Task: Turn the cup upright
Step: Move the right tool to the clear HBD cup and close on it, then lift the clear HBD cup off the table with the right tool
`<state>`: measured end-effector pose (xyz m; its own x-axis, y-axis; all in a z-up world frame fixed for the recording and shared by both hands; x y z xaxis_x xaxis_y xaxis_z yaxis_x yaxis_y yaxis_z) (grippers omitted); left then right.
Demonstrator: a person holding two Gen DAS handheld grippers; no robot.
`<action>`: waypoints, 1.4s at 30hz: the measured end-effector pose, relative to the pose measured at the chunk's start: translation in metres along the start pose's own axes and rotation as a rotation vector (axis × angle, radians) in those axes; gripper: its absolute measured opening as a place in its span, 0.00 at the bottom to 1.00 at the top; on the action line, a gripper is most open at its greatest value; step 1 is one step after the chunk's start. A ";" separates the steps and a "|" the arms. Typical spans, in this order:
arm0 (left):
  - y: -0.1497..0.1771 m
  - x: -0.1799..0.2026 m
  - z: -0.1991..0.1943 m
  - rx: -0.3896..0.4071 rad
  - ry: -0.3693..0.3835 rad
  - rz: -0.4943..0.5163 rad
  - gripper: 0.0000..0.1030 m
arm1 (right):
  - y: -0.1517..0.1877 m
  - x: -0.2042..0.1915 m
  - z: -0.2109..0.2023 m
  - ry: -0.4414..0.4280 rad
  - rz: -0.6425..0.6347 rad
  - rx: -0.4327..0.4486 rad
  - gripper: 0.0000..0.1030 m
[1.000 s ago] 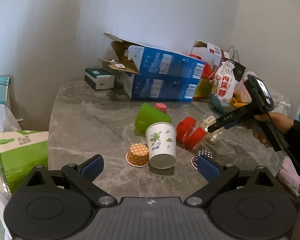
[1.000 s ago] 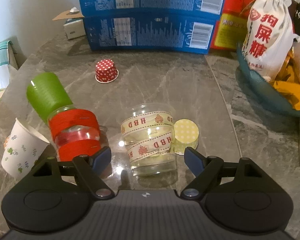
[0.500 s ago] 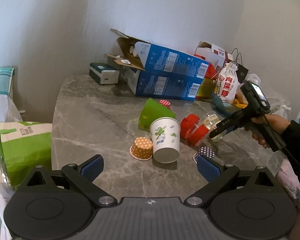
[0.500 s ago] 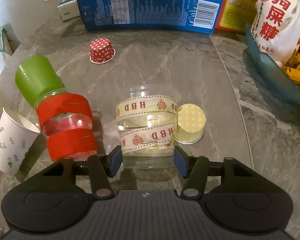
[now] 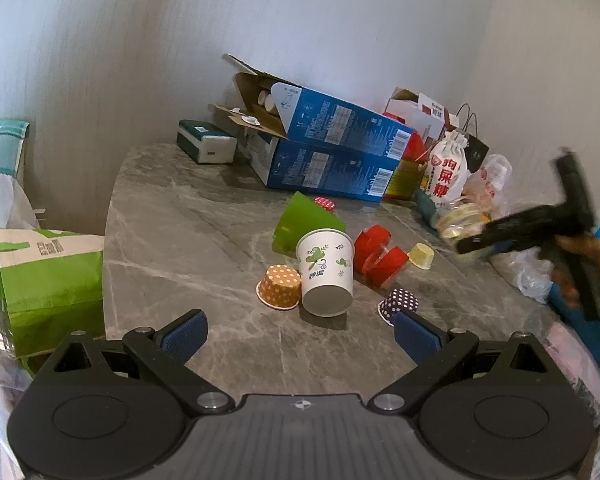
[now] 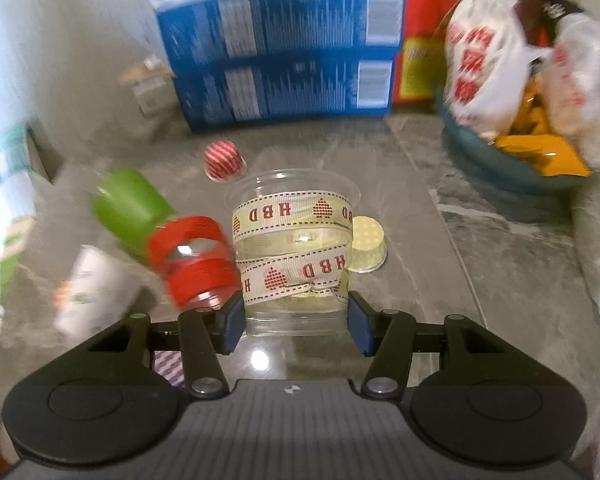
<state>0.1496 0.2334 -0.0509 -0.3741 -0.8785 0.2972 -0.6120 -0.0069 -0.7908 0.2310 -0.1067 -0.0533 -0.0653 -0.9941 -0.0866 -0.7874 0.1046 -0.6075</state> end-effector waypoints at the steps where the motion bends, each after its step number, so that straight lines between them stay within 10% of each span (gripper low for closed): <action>1: 0.001 -0.002 -0.005 0.018 0.005 -0.013 0.98 | 0.006 -0.006 -0.017 -0.006 0.014 0.024 0.53; 15: 0.033 -0.034 -0.053 0.004 0.052 -0.079 0.98 | 0.125 -0.134 -0.058 -0.222 0.154 -0.030 0.53; 42: 0.036 -0.043 -0.019 -0.134 0.119 -0.175 0.98 | 0.160 -0.196 -0.003 -0.299 0.262 -0.098 0.53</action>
<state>0.1309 0.2799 -0.0818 -0.3286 -0.8068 0.4910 -0.7587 -0.0841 -0.6460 0.1159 0.1045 -0.1318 -0.1021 -0.8805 -0.4630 -0.8236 0.3359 -0.4571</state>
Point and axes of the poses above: each gripper's, at about its wrist camera, not at the fingertips, and z roughly the way its jaws point, x to its right, y to its underside, the point moved 8 cm from there along z, roughly the way its jaws point
